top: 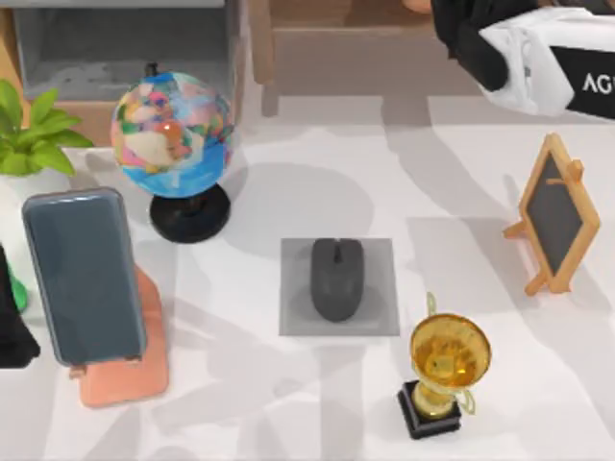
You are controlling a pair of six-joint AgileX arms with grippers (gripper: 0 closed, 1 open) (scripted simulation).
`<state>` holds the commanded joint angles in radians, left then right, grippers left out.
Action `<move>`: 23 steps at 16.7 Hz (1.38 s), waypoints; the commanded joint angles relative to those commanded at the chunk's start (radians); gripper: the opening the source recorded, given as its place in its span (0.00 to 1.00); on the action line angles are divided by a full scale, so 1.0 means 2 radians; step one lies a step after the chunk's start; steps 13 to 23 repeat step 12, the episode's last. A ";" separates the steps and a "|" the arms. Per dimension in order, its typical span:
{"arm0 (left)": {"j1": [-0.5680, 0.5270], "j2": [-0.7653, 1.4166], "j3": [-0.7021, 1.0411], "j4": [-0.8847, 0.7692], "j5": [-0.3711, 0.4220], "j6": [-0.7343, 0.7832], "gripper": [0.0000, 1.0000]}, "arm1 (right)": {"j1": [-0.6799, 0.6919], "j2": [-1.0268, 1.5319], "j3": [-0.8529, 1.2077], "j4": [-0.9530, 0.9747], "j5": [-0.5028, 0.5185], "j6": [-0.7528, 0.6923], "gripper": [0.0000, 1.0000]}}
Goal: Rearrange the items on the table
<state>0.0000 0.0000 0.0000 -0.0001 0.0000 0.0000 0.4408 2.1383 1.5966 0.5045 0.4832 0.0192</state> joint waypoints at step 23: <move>0.000 0.000 0.000 0.000 0.000 0.000 1.00 | 0.000 0.000 0.000 0.000 0.000 0.000 1.00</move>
